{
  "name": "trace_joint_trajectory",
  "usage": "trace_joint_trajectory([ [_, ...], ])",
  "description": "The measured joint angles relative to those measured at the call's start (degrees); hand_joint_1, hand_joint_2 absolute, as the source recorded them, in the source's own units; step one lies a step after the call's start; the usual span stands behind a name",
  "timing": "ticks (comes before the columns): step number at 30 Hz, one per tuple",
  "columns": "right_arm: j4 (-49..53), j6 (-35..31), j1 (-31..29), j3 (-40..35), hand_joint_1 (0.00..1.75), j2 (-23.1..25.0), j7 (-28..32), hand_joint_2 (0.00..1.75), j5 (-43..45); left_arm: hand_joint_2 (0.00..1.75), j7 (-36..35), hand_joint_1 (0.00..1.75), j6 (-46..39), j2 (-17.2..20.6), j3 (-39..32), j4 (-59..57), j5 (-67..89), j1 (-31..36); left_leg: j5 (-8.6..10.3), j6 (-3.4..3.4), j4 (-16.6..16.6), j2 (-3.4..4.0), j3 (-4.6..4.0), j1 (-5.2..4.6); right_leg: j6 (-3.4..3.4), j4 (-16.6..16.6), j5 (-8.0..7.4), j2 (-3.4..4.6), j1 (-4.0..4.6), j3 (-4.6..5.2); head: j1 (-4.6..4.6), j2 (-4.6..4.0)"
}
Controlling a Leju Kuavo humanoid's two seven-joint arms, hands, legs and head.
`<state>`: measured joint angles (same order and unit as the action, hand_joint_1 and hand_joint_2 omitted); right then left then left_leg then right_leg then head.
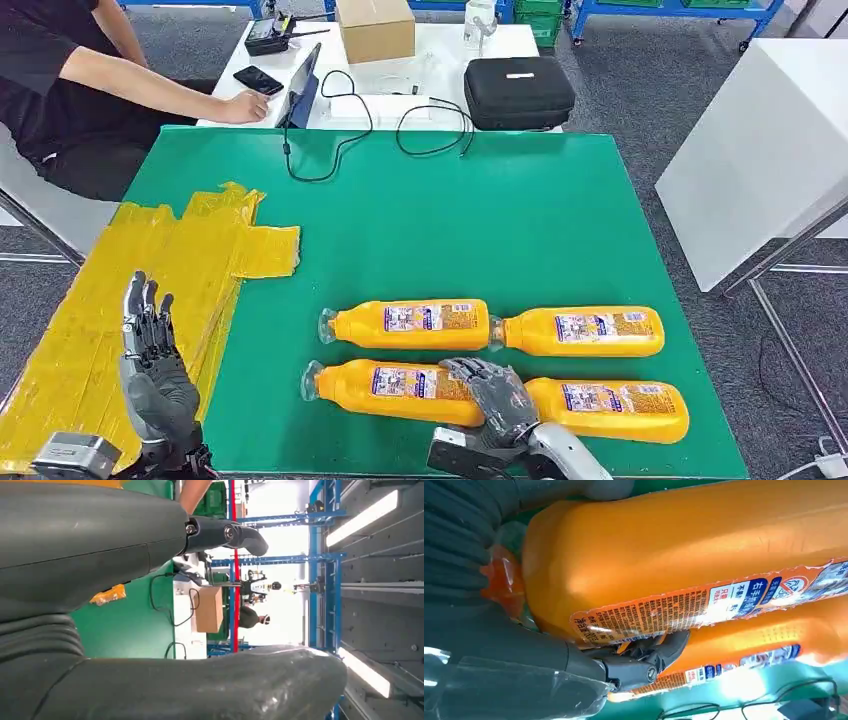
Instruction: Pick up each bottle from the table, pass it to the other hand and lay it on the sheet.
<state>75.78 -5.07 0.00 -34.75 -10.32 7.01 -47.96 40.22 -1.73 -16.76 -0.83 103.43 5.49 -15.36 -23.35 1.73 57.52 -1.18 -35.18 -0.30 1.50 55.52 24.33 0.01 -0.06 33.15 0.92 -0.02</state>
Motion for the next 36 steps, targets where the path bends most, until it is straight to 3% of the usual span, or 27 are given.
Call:
trace_joint_trajectory([
  [9, 1.12, -5.45, 1.7, 1.38, 1.75, 2.1, 5.54, 1.75, 4.82, 0.0, 0.0, 0.0, -0.79, 0.0, 0.09, 0.0, -0.07, 0.1, 0.01, -0.01, 0.0, -0.01, -0.12, 0.0, 0.06, 0.01, -0.06, 0.02, 0.0, -0.11, 0.02, 0.0],
  [11, 3.96, -7.83, 3.5, 2.36, 1.75, 3.83, 8.67, 1.75, 5.76, 0.0, 0.0, 0.0, -1.16, -0.04, 0.13, 0.0, -0.07, 0.08, 0.2, 0.05, 0.01, 0.0, -0.45, 0.01, 0.07, 0.06, -0.17, 0.01, 0.0, -0.21, 0.0, 0.0],
  [12, 5.95, -9.21, 4.12, 2.84, 1.66, 4.86, 10.87, 1.75, 6.61, 0.0, 0.0, 0.0, -1.27, -0.04, 0.15, 0.0, -0.07, 0.06, 0.23, 0.03, 0.01, 0.0, -0.48, 0.03, 0.07, 0.06, -0.17, 0.01, 0.0, -0.17, -0.02, 0.0],
  [17, 18.65, -11.59, 6.87, 5.38, 1.75, 8.74, 17.05, 1.75, 8.55, 0.0, 0.0, 0.0, -2.23, -0.44, 0.35, 0.0, -0.26, -0.02, 0.14, -0.06, 0.0, -0.04, -0.48, 0.05, 0.04, 0.05, -0.08, 0.0, 0.01, -0.16, -0.02, 0.0],
  [31, 26.73, -11.72, 9.72, 7.67, 1.75, 10.56, 18.65, 1.75, 9.36, 0.0, 0.0, 0.0, -2.38, -0.48, 0.44, 0.02, -0.74, -0.03, 0.06, -0.06, 0.01, -0.02, -0.49, 0.0, 0.02, 0.04, -0.05, 0.0, 0.0, -0.14, 0.0, 0.0],
  [34, 26.91, -11.74, 9.77, 7.78, 1.59, 10.58, 18.91, 1.75, 9.51, 0.0, 0.0, 0.0, -2.38, -0.48, 0.46, 0.02, -0.74, -0.03, 0.06, -0.06, 0.01, -0.02, -0.49, 0.02, 0.02, 0.04, -0.05, 0.0, 0.0, -0.13, 0.0, 0.0],
  [36, 26.91, -11.76, 9.95, 8.07, 1.64, 10.75, 19.48, 1.75, 9.84, 0.0, 0.0, 0.0, -2.38, -0.48, 0.48, 0.02, -0.74, -0.02, 0.06, -0.06, 0.0, -0.02, -0.5, 0.02, 0.01, 0.04, -0.04, 0.0, 0.0, -0.13, 0.0, 0.0],
])
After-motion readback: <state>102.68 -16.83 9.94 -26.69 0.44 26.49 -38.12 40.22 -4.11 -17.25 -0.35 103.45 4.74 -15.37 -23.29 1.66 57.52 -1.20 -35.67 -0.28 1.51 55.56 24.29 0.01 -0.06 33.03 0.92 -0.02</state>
